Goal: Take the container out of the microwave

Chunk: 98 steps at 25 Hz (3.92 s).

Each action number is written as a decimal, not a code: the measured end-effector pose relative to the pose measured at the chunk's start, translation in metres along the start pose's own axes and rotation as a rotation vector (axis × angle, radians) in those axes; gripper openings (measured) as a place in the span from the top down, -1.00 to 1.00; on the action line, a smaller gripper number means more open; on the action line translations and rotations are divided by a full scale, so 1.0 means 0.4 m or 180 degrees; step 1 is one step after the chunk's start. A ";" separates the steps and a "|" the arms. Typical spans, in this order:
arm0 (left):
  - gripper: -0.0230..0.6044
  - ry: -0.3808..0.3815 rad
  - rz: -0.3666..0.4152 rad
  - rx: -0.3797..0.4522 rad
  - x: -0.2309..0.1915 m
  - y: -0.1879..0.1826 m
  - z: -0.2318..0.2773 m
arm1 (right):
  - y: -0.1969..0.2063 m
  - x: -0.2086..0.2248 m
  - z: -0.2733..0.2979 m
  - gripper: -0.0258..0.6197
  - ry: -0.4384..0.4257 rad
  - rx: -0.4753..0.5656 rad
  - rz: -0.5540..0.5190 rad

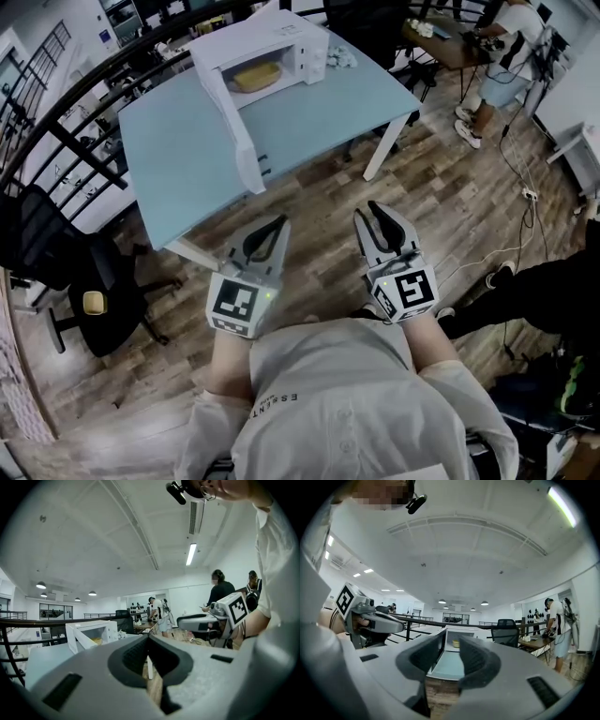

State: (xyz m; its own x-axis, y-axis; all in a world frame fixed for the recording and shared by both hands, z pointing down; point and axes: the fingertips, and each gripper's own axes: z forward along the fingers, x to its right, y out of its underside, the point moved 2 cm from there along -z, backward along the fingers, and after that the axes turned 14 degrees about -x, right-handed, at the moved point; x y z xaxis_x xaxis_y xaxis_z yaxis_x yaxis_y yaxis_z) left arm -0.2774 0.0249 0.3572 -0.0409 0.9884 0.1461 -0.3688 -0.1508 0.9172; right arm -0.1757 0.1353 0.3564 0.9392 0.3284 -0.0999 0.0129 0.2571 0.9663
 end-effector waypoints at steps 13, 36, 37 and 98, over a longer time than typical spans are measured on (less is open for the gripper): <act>0.95 0.0024 -0.0136 -0.0091 -0.050 0.013 0.115 | 0.025 0.108 0.118 0.34 -0.0076 -0.0179 0.0070; 0.95 -0.1093 -0.0618 -0.0342 -0.299 -0.203 0.757 | -0.034 0.691 0.694 0.34 -0.1523 -0.0207 -0.0218; 0.95 -0.1158 -0.0648 -0.0361 -0.309 -0.208 0.775 | -0.035 0.709 0.716 0.34 -0.1572 -0.0216 -0.0234; 0.95 -0.1540 -0.1278 -0.0719 -0.773 0.041 0.878 | 0.155 0.324 1.711 0.83 -0.2223 -0.1826 -0.3818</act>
State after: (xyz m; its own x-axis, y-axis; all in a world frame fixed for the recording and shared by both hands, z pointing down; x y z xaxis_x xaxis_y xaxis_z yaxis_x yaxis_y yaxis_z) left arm 0.0552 -0.2890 0.4574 0.5420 0.8404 0.0077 -0.4560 0.2864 0.8426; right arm 0.1813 -0.4281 0.5657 0.4406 -0.7750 -0.4531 0.8952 0.4173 0.1566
